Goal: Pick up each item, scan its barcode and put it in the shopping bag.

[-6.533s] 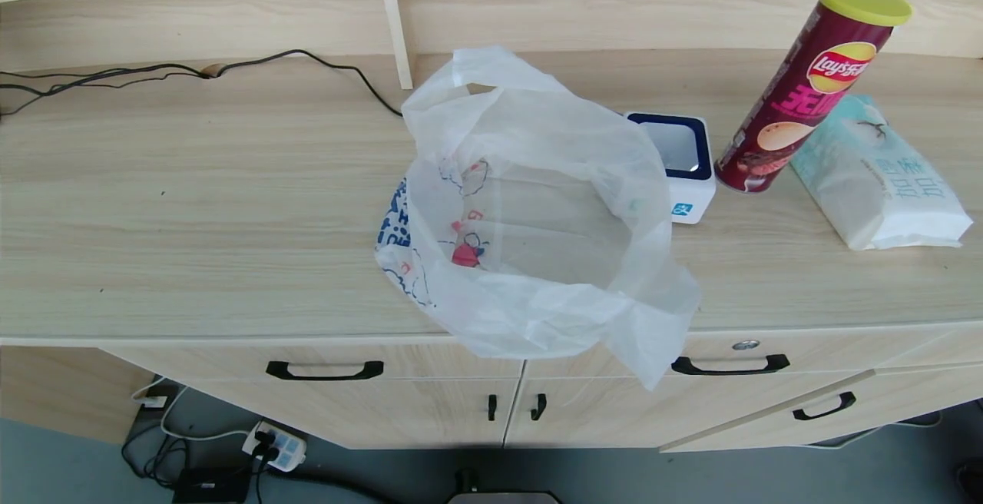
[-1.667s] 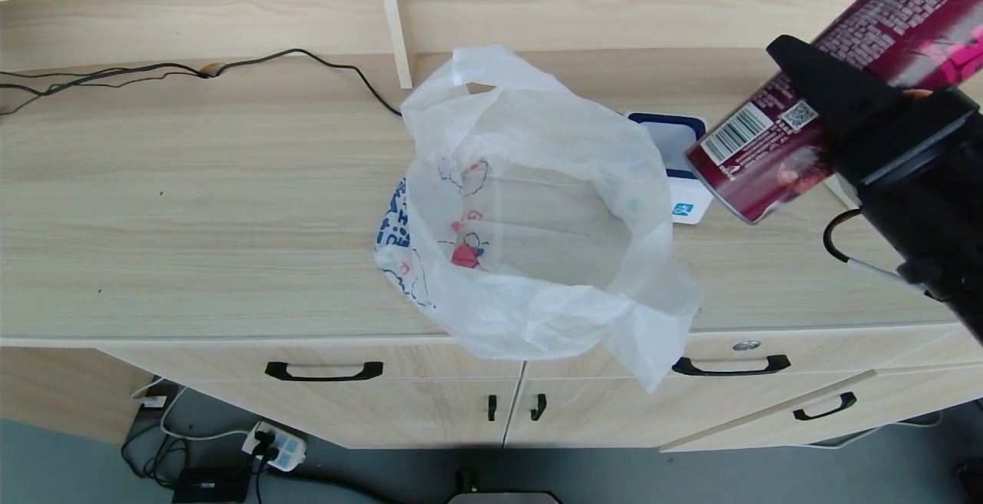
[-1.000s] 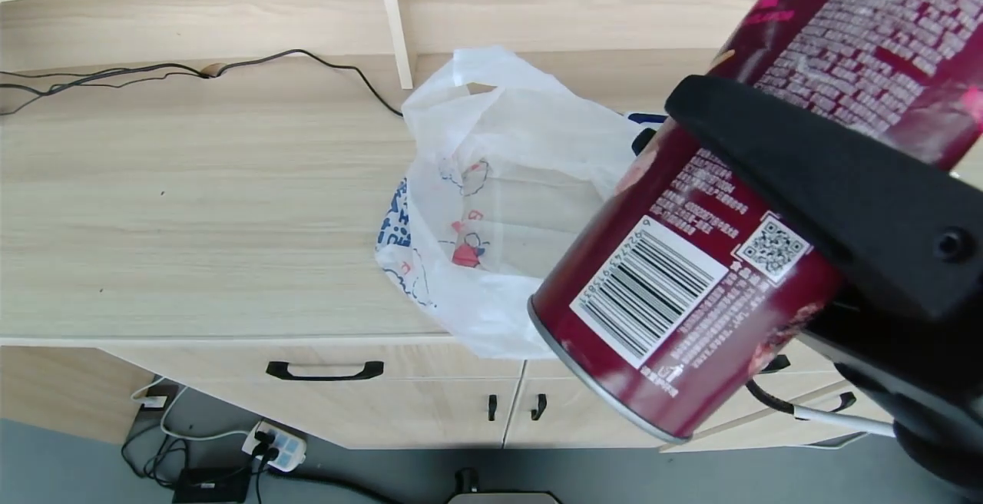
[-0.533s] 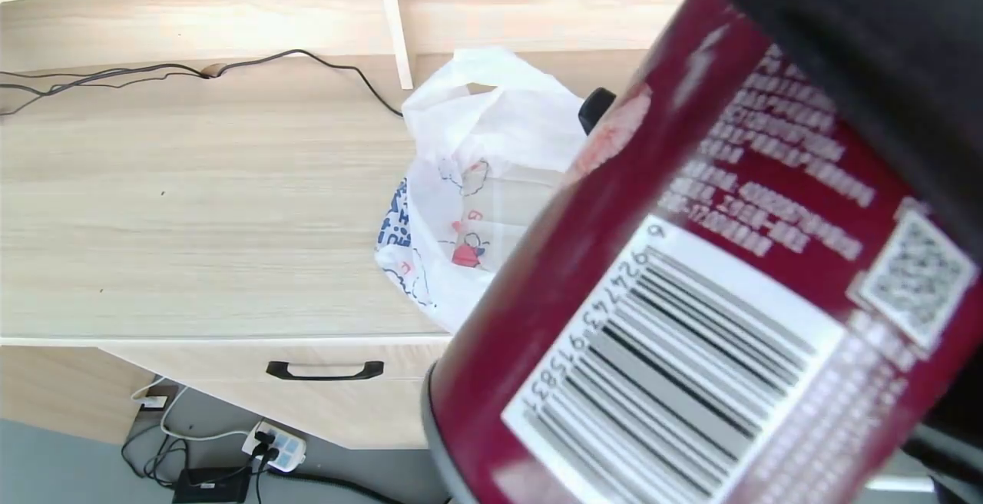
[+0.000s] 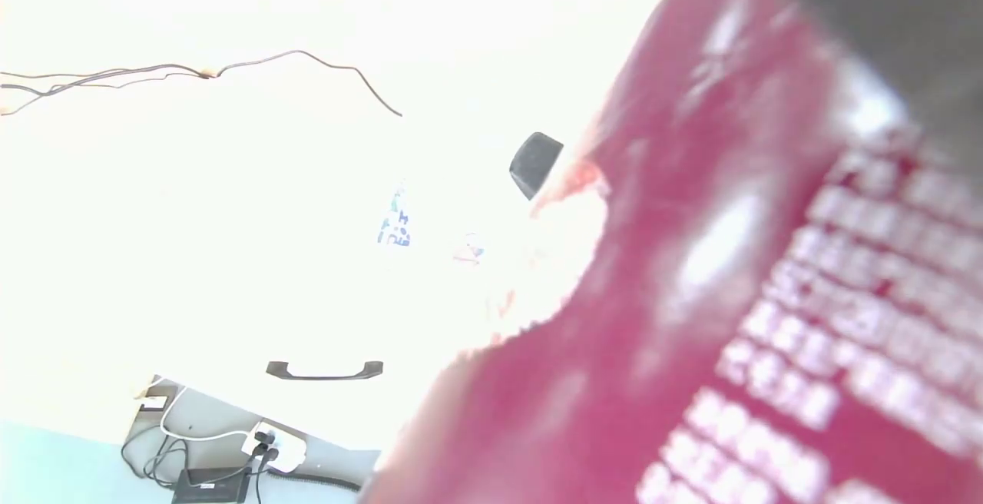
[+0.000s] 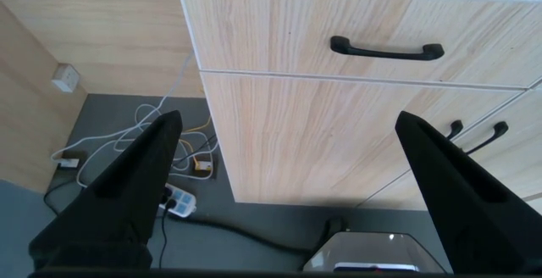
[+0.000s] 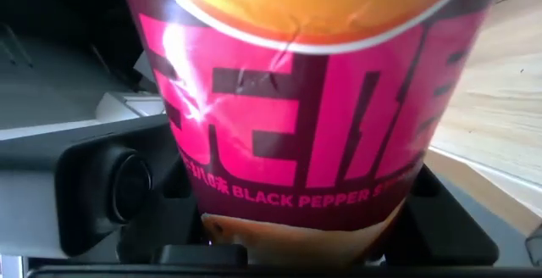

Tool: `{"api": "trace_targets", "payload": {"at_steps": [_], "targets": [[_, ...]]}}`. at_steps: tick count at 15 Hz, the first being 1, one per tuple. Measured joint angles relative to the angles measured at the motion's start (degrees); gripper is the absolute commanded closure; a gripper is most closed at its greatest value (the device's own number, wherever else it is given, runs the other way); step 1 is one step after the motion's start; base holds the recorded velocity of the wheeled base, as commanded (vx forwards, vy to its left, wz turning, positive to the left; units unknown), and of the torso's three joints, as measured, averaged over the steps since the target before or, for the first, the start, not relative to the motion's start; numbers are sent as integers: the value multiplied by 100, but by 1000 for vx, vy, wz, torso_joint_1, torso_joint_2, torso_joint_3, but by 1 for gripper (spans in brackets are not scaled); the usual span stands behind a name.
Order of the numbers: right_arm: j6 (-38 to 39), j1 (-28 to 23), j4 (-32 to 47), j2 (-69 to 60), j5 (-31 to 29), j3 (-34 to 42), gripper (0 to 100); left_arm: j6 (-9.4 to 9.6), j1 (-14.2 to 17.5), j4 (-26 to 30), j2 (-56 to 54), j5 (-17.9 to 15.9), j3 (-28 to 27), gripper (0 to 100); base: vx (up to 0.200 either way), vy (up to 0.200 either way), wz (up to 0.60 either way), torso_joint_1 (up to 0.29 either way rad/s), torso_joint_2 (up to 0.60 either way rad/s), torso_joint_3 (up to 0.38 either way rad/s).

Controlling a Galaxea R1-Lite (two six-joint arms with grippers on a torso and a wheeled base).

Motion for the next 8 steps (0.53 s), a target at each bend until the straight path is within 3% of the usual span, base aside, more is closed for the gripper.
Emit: {"api": "trace_targets", "payload": {"at_steps": [4,8], "targets": [[-99,-414,-12,0,-307,157,100,2,-2,-2,0,0,0,0,0,0,0,0,0,0],[-886,-2225,-12,0,-254,689,100,0,-6,-2,0,0,0,0,0,0,0,0,0,0]]}}
